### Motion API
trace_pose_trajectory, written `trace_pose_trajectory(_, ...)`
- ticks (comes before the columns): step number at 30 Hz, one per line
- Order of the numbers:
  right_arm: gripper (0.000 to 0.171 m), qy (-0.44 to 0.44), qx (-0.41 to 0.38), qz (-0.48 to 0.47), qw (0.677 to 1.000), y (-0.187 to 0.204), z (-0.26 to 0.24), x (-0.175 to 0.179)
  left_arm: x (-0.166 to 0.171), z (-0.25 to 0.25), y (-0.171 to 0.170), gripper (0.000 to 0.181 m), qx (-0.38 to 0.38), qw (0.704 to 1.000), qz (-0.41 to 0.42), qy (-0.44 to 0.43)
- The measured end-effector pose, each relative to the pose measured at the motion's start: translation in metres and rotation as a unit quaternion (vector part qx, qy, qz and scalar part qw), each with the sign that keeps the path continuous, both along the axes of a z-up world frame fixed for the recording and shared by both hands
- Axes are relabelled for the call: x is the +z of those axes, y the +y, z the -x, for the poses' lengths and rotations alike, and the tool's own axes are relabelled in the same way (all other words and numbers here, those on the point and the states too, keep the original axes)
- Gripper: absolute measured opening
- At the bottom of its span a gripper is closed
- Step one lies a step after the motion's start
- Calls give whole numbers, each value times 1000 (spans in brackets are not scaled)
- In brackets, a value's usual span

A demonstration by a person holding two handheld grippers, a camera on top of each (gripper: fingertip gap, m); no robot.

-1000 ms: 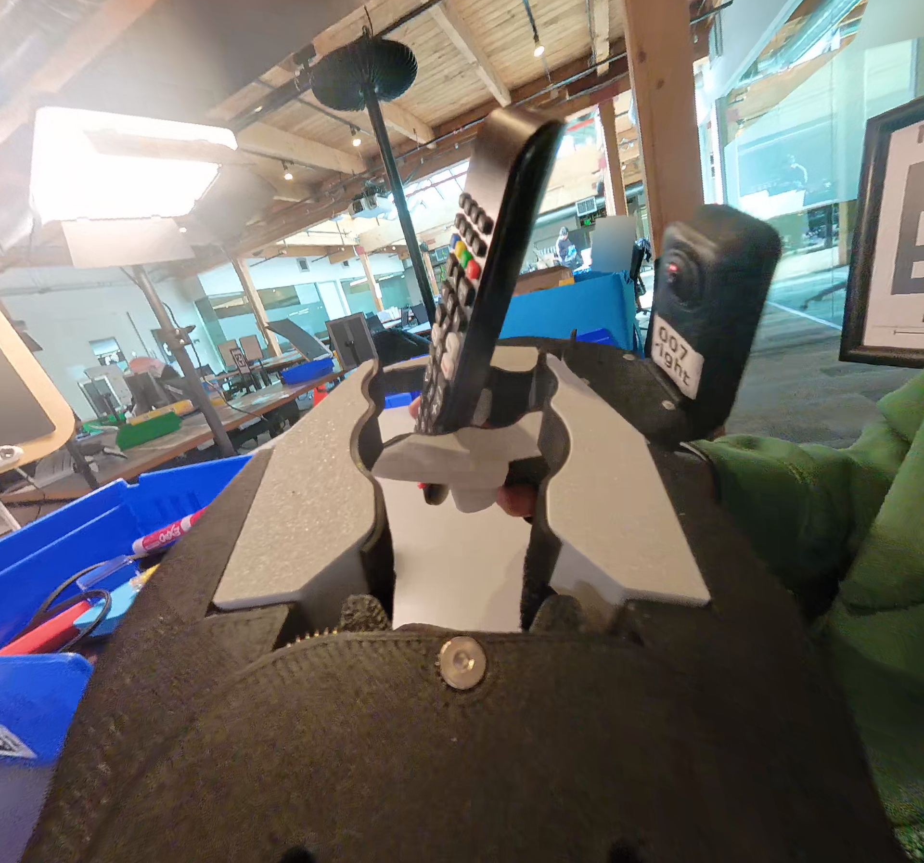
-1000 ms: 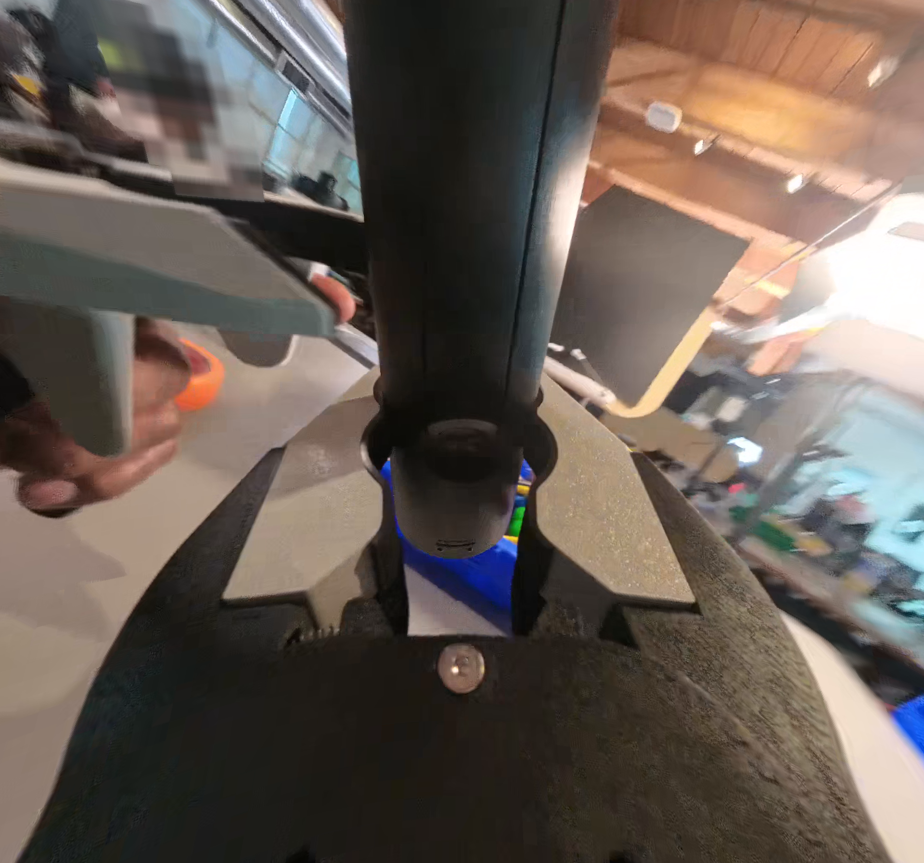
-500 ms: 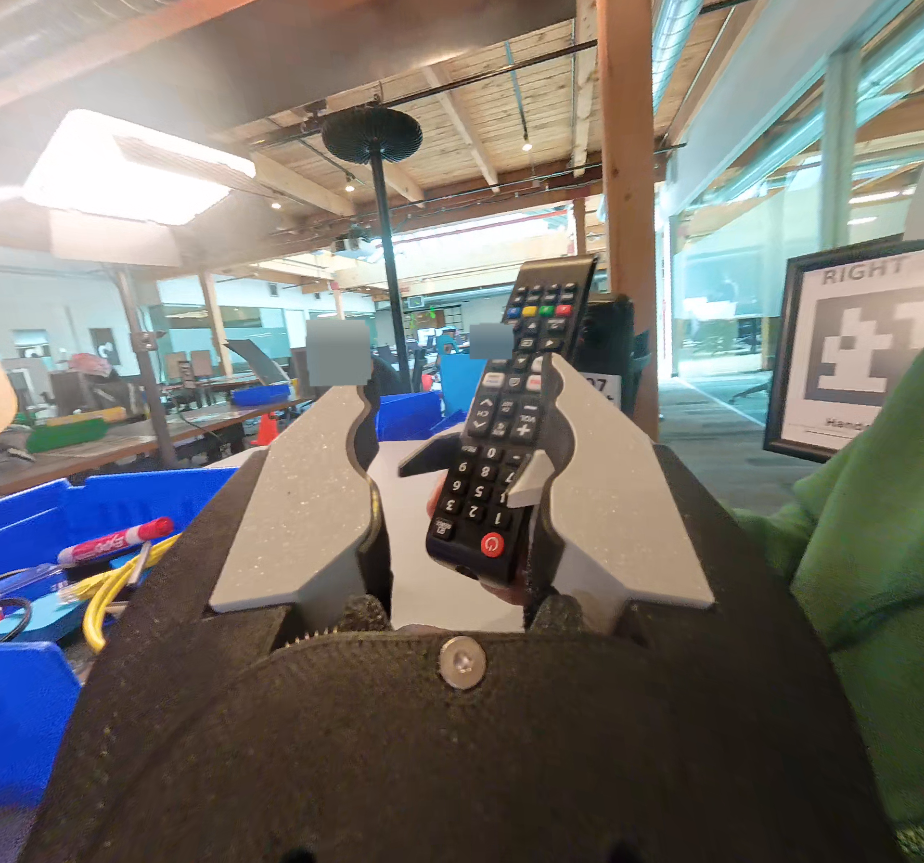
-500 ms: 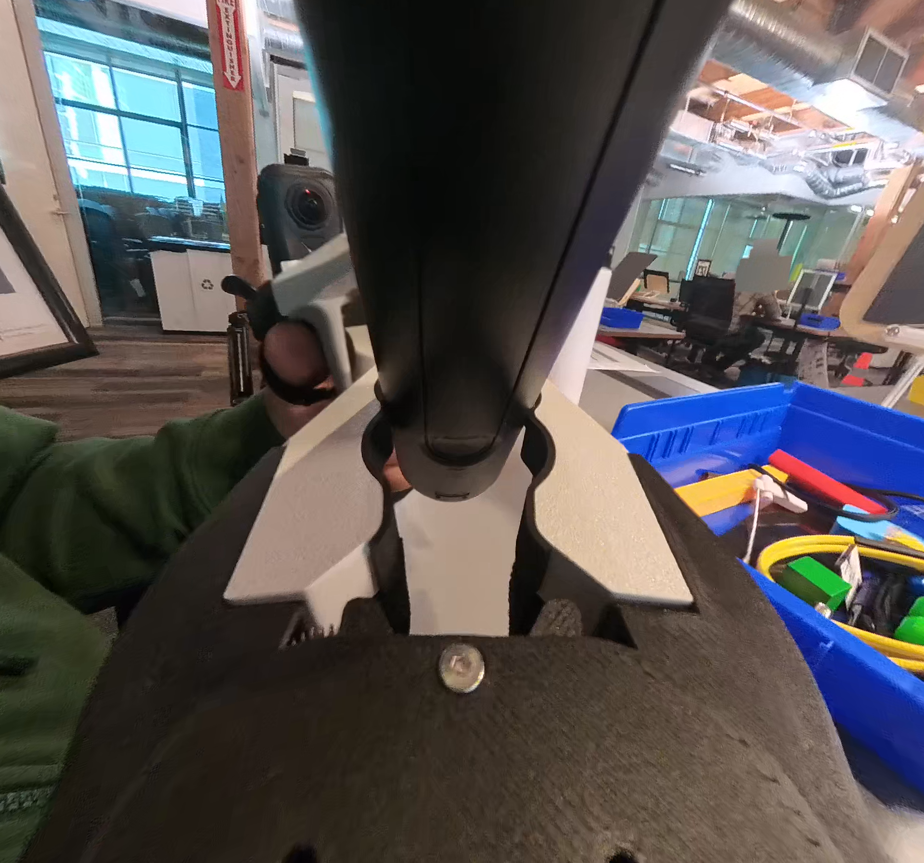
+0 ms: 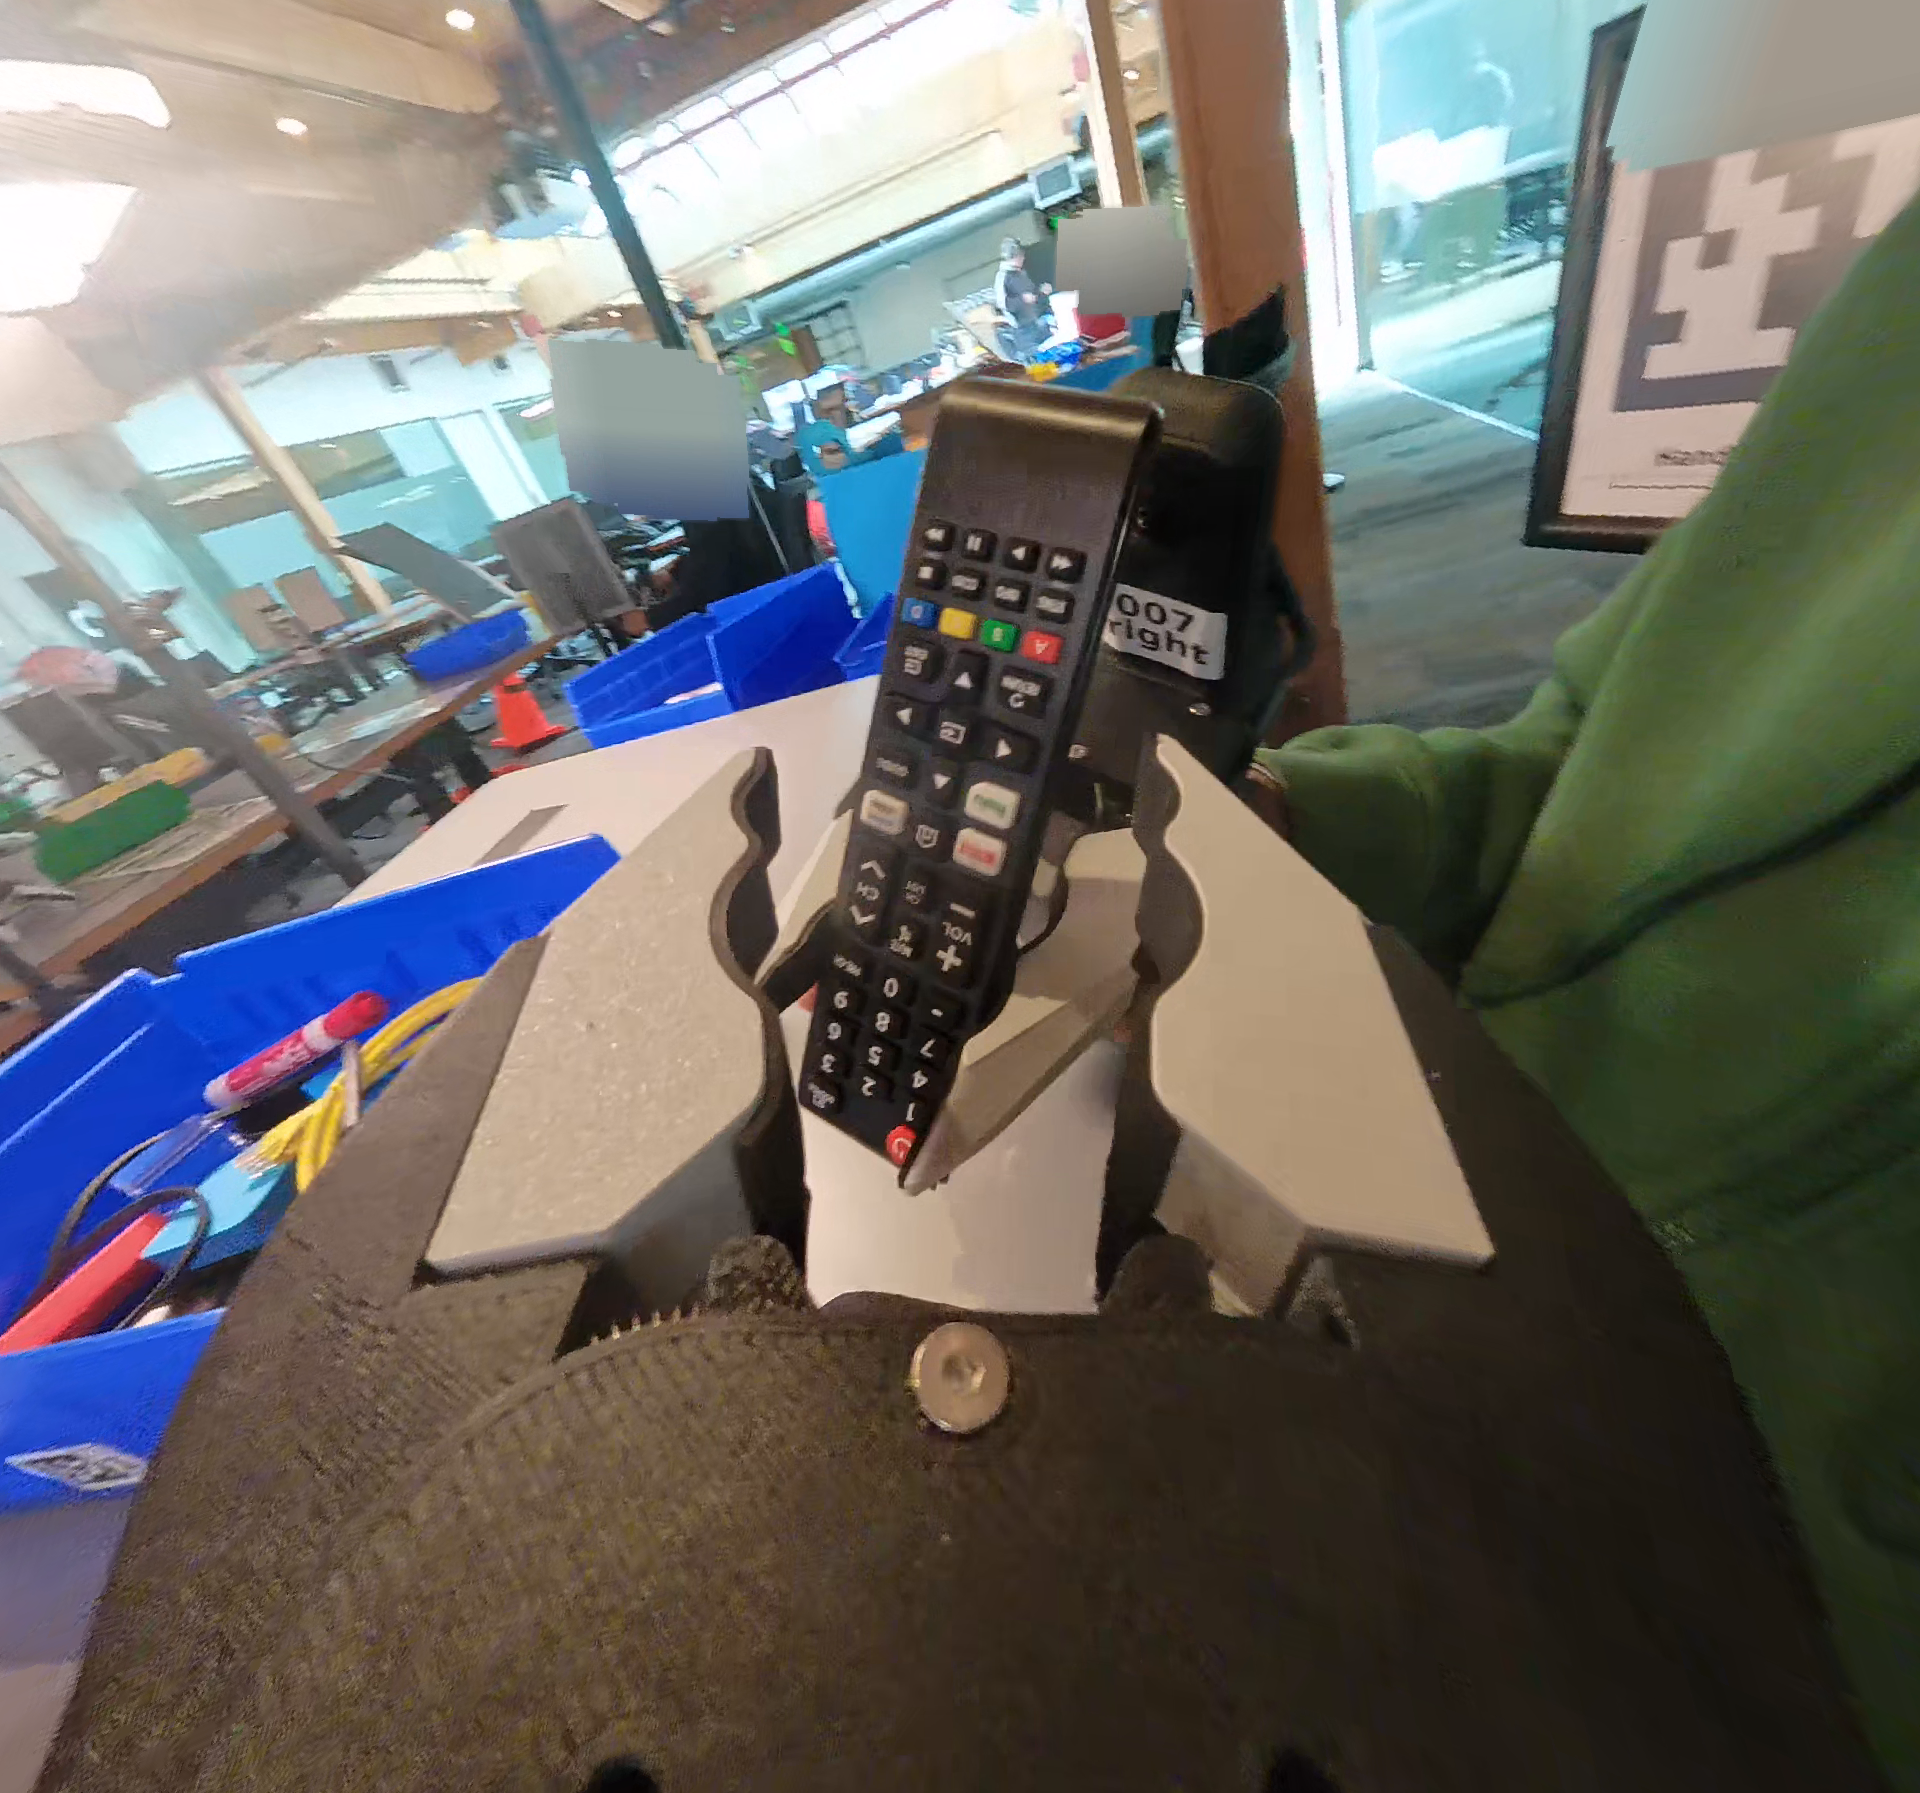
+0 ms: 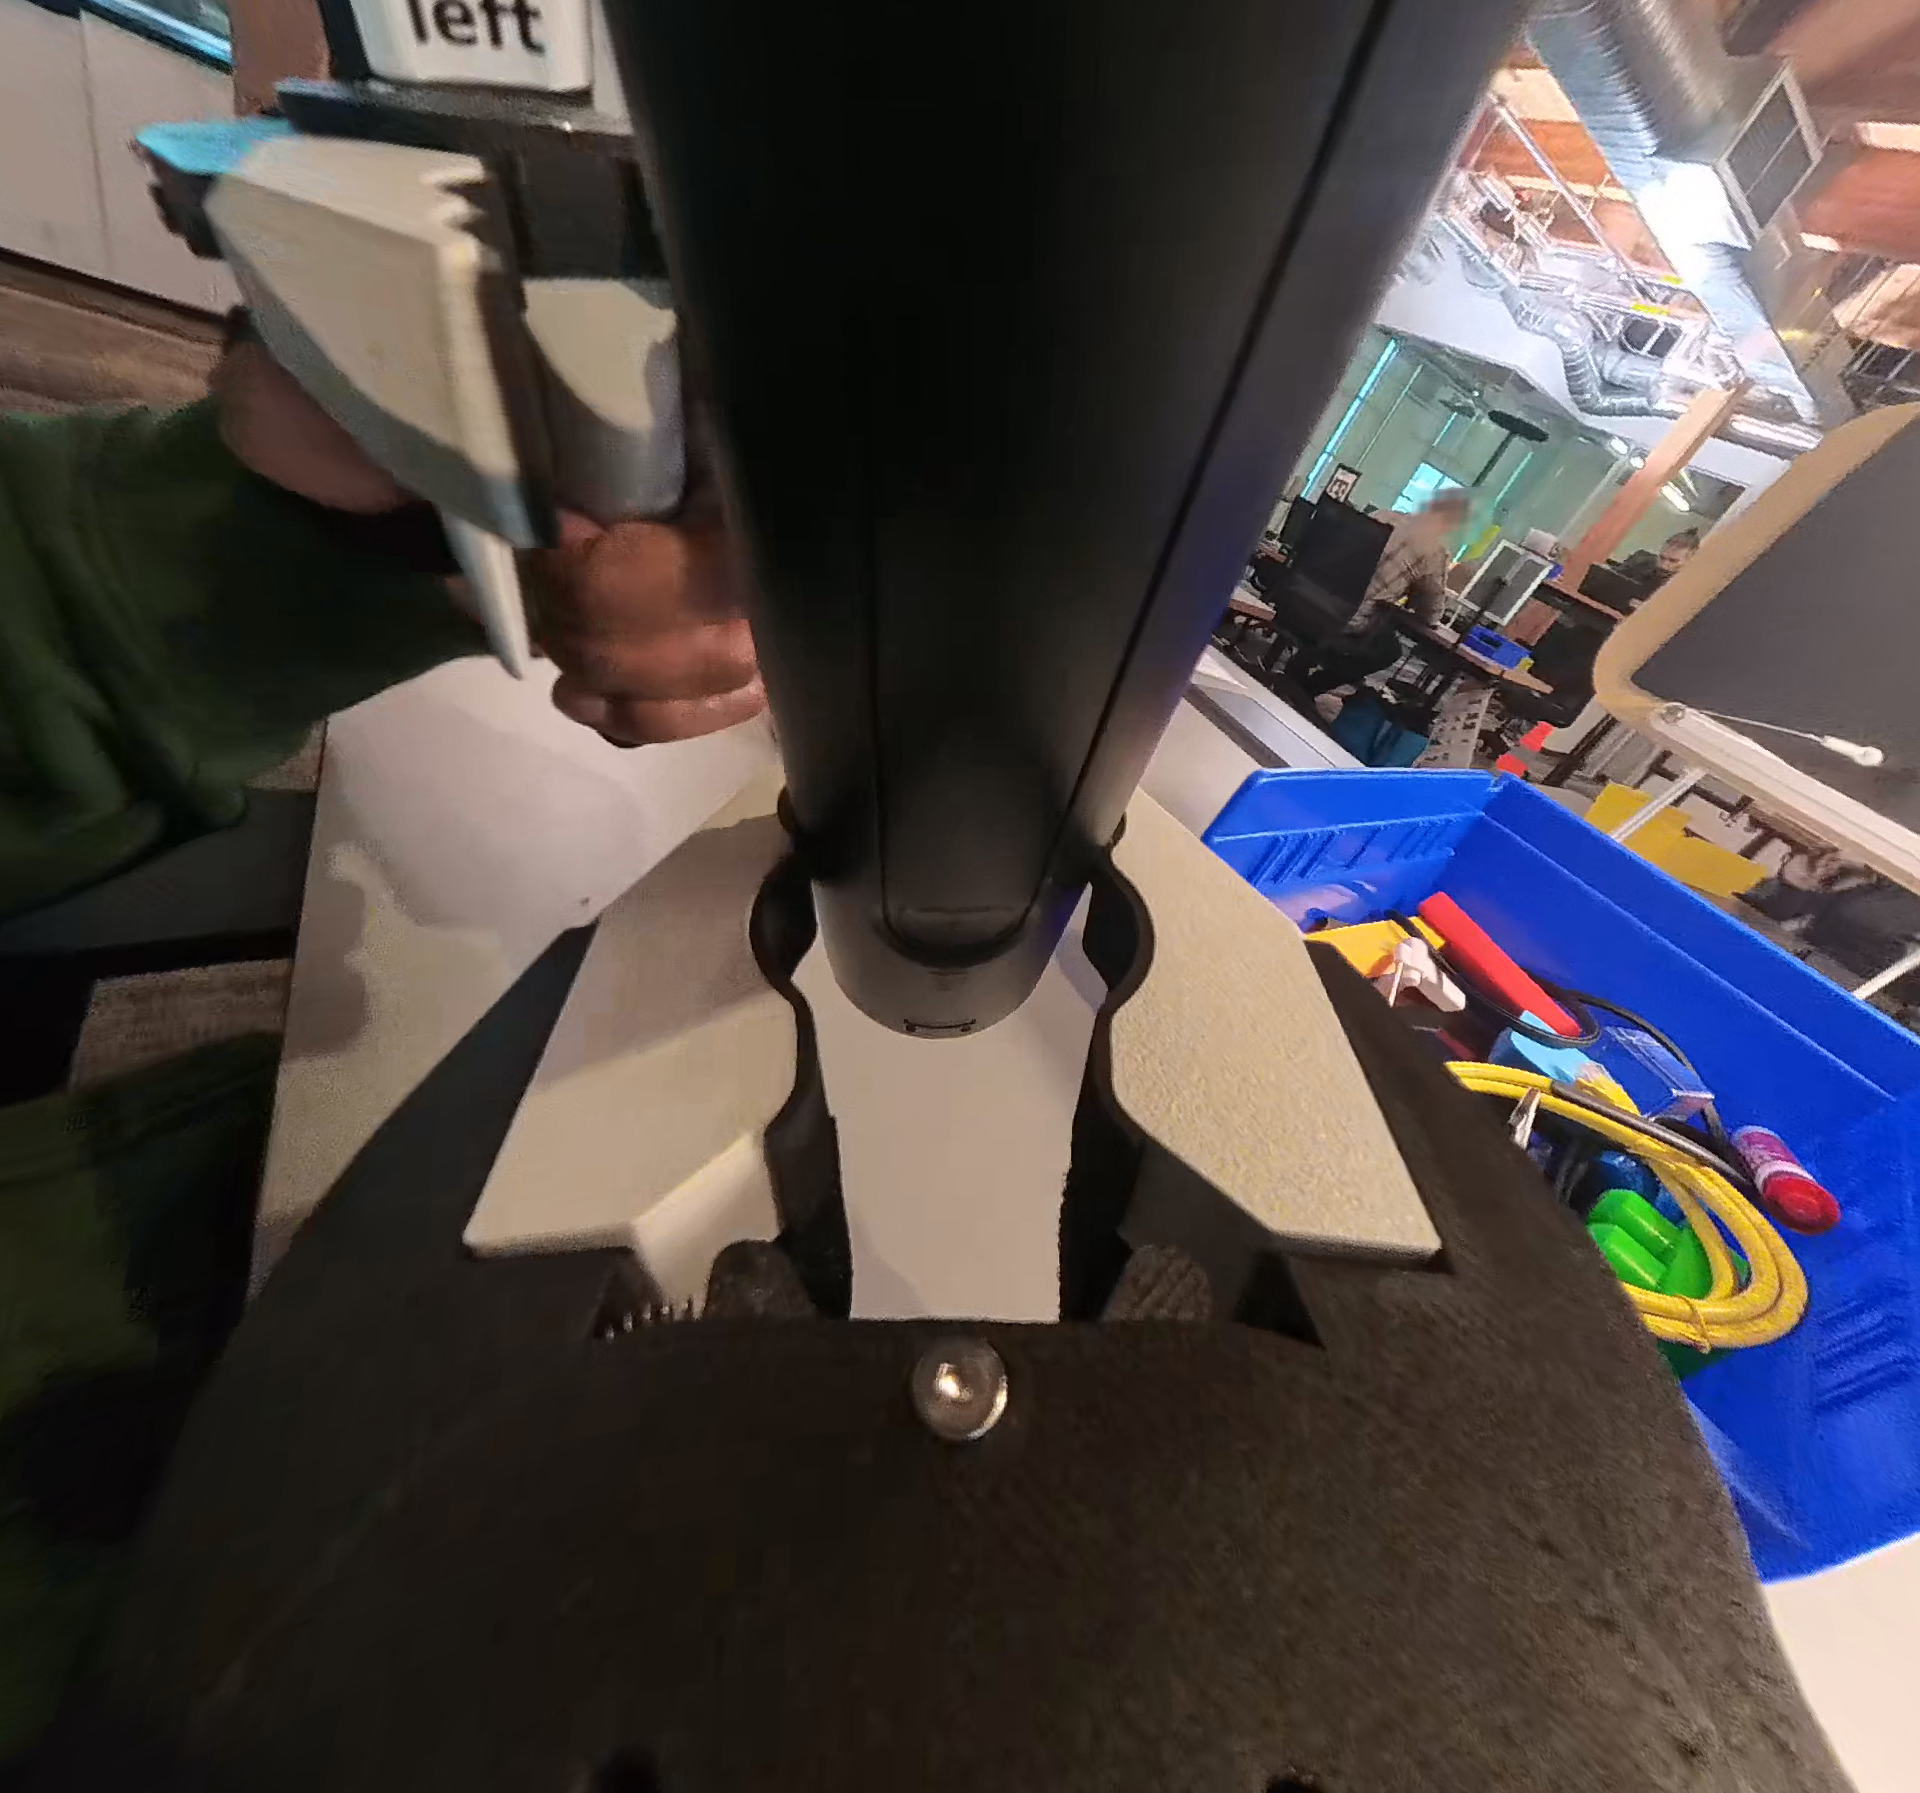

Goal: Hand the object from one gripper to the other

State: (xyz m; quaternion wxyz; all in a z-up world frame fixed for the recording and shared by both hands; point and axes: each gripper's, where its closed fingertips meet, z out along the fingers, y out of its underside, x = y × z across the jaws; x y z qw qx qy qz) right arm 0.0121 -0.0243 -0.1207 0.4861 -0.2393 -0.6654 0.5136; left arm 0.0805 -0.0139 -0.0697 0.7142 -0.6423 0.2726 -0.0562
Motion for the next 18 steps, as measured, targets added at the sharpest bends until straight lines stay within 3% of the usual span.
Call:
trace_pose_trajectory(6,50,9,51,-102,993,-30,-10,-21,-35,-16,4,72,-3,993,77,87)
trace_pose_trajectory(11,51,22,27,-160,987,-31,-4,-31,-54,-29,0,56,-18,980,104,169)
trace_pose_trajectory(15,53,101,-37,-151,983,-15,0,-5,-25,-15,11,54,22,992,45,112)
trace_pose_trajectory(18,53,164,-93,-153,970,-2,-2,17,6,4,14,53,48,999,-19,12)
